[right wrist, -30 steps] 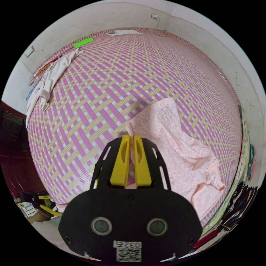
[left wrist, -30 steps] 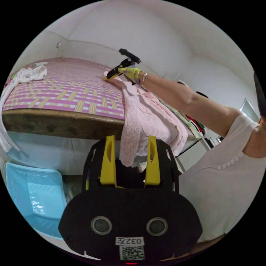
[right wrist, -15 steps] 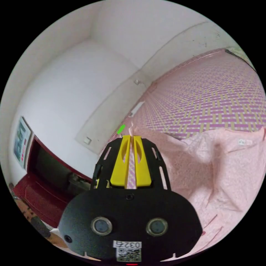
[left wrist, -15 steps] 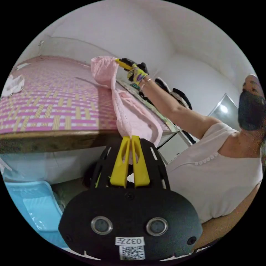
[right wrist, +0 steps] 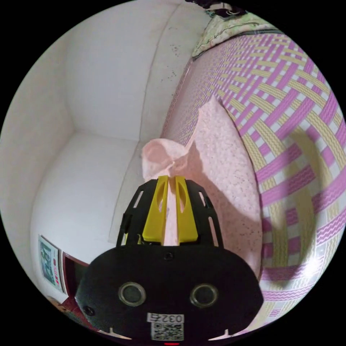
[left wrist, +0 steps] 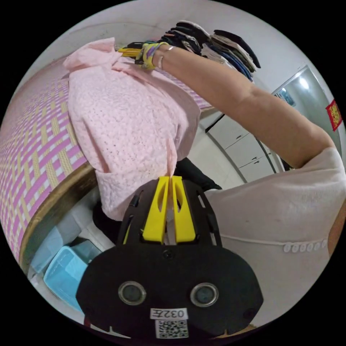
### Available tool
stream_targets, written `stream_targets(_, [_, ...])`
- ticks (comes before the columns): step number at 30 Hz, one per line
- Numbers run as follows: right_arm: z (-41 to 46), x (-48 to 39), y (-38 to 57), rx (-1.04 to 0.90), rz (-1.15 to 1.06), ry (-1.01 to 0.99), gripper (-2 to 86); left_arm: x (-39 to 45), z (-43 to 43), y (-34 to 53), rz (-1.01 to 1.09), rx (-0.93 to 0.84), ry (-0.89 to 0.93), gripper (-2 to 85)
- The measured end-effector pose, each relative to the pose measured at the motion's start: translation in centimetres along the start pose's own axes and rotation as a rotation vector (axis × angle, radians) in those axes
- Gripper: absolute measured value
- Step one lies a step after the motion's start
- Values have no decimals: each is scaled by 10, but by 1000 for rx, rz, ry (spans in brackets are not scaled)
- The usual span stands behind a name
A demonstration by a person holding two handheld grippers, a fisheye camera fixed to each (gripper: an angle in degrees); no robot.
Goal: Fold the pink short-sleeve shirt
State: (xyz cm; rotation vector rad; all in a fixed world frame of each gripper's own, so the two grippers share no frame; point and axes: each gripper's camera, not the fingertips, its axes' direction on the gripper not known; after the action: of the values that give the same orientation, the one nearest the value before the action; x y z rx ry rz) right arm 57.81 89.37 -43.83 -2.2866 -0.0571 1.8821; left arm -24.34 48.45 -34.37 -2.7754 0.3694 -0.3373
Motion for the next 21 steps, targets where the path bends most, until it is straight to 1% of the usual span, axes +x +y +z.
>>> stream_targets(2, [-7,1,-5,-16,-25,-3,56,-5,4,1,1,16,40,-12])
stream_targets(5, [-21,-3,-9,-83,-61,27,91,-12,-3,9,-1,89,83,-13])
stream_targets(7, [-41,-16,4,-86,-146,1,97,-19,-7,13,-28,117,125,-14])
stream_targets(9, [-79,-44,49,-105,-356,-32,91,-24,-10,20,-48,130,126,-16])
stream_targets(10, [-89,-49,64,-125,-410,-57,89,-24,-11,22,-46,133,120,-16])
stream_targets(12, [-115,-53,131,-301,-536,-137,88,-25,-15,32,-49,156,109,-16])
stream_targets(13, [-120,-50,148,-346,-548,-135,89,-26,-16,34,-56,165,110,-16])
stream_targets(15, [-139,-25,210,-444,-553,-44,94,-30,-17,39,-74,207,107,-15])
stream_targets(17, [-144,0,242,-519,-507,4,102,-31,-13,40,-66,211,128,-14])
stream_targets(19, [-146,26,262,-548,-432,-30,113,-31,-8,41,-61,210,127,-13])
stream_targets(21, [-132,56,275,-621,-349,-72,132,-31,0,43,-66,213,122,-7])
